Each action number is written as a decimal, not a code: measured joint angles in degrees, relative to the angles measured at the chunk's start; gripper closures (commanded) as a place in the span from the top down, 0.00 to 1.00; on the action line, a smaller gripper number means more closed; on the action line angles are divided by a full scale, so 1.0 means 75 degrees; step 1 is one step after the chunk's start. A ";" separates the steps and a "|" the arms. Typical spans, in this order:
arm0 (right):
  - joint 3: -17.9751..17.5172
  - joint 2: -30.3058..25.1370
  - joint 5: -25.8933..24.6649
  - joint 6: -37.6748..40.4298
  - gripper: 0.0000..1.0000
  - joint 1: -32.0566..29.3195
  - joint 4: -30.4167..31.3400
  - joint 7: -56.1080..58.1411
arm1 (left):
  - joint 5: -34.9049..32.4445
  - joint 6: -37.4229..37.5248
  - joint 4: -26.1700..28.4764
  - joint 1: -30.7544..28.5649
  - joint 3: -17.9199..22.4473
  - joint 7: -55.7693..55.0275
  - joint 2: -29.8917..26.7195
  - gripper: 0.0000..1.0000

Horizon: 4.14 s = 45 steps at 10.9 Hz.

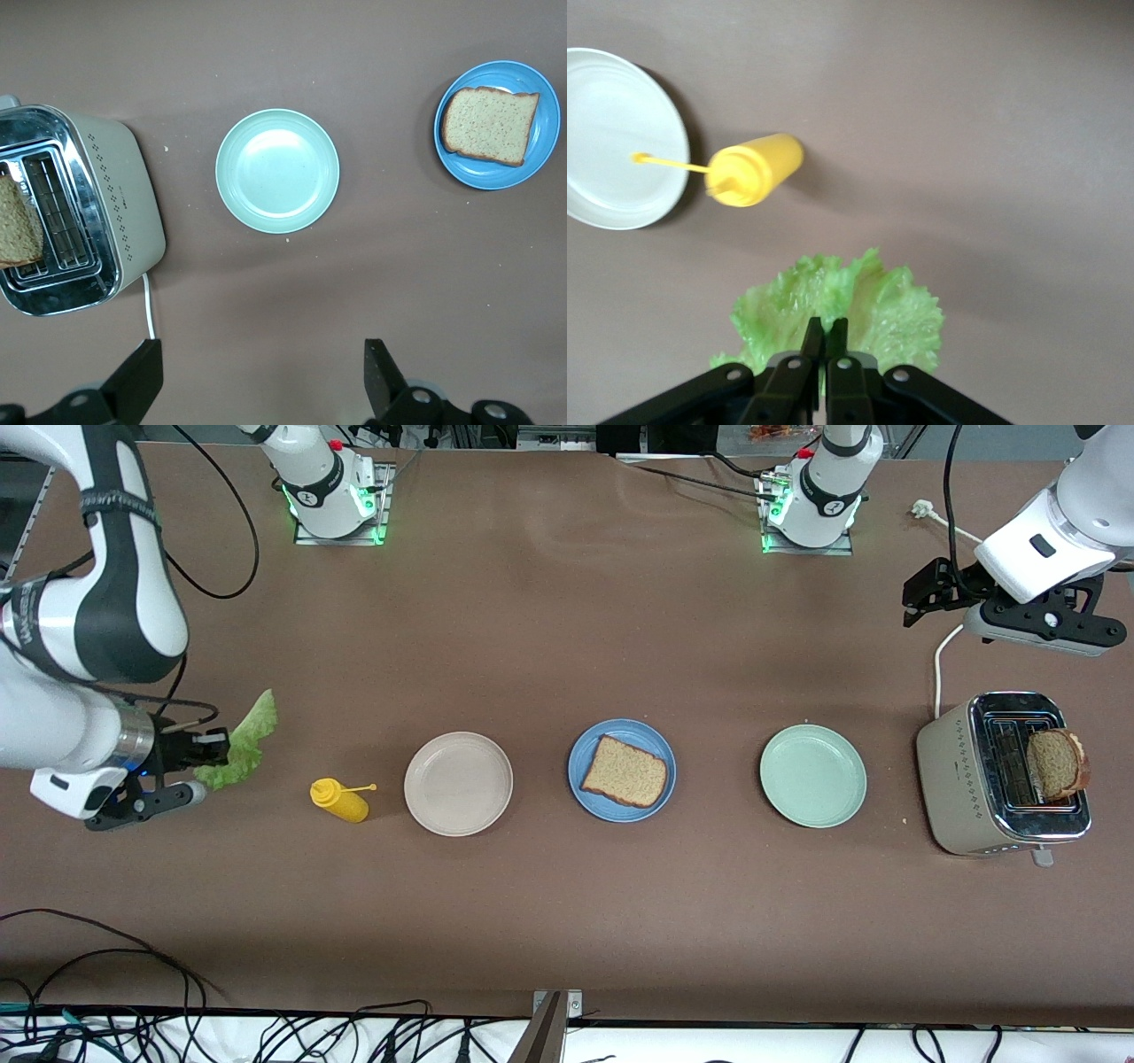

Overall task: Make sandwich in blue plate with both arms
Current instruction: 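Lift the lettuce leaf with the right gripper, then carry the lettuce with the right gripper over the bread on the blue plate, then lower the lettuce onto the bread and open the right gripper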

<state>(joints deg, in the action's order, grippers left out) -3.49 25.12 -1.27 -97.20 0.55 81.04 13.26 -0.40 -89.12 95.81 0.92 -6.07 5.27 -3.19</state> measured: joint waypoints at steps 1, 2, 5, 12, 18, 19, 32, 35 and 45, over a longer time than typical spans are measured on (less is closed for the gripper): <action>-0.0001 -0.0162 0.0005 0.0221 0.00 0.0282 0.0000 -0.0480 | 0.0000 0.0000 0.0001 -0.0001 0.0000 0.0000 0.0000 1.00; 0.0002 -0.0243 0.0090 0.0368 0.00 0.0573 0.0002 -0.0946 | 0.0000 0.0000 0.0001 -0.0001 0.0001 0.0000 0.0000 1.00; 0.0605 -0.0254 0.0794 0.0446 0.00 0.1769 -0.0004 -0.2278 | -0.0001 0.0000 0.0000 0.0000 0.0000 0.0000 0.0000 1.00; 0.1013 0.1177 0.1510 0.0399 0.00 0.3822 -0.1509 -0.5907 | -0.0001 0.0000 0.0000 0.0000 0.0003 0.0000 0.0000 1.00; 0.1143 0.2901 0.1915 0.0117 0.00 0.4805 -0.3484 -0.8866 | -0.0001 0.0000 0.0001 0.0000 0.0004 0.0000 0.0001 1.00; 0.1364 0.3039 0.2191 -0.0026 0.00 0.5043 -0.3617 -0.9258 | -0.0001 0.0000 0.0001 0.0000 0.0005 0.0000 0.0001 1.00; 0.3671 0.4737 0.4417 -0.2884 0.00 0.7576 -0.3747 -1.2369 | -0.0001 0.0000 0.0001 -0.0001 0.0013 0.0000 0.0001 1.00; 0.3670 0.4818 0.4418 -0.2882 0.00 0.7574 -0.3747 -1.2359 | -0.0001 0.0000 0.0000 -0.0001 0.0013 0.0000 0.0001 1.00; 0.3698 0.5127 0.4418 -0.2964 1.00 0.7551 -0.3751 -1.2237 | -0.0001 0.0000 0.0001 -0.0001 0.0013 0.0000 0.0001 1.00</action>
<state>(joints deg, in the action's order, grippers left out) 24.25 63.57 31.87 -119.43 57.19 52.91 -78.51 -0.41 -89.12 95.82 0.91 -5.97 5.27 -3.18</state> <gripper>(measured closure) 0.630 0.000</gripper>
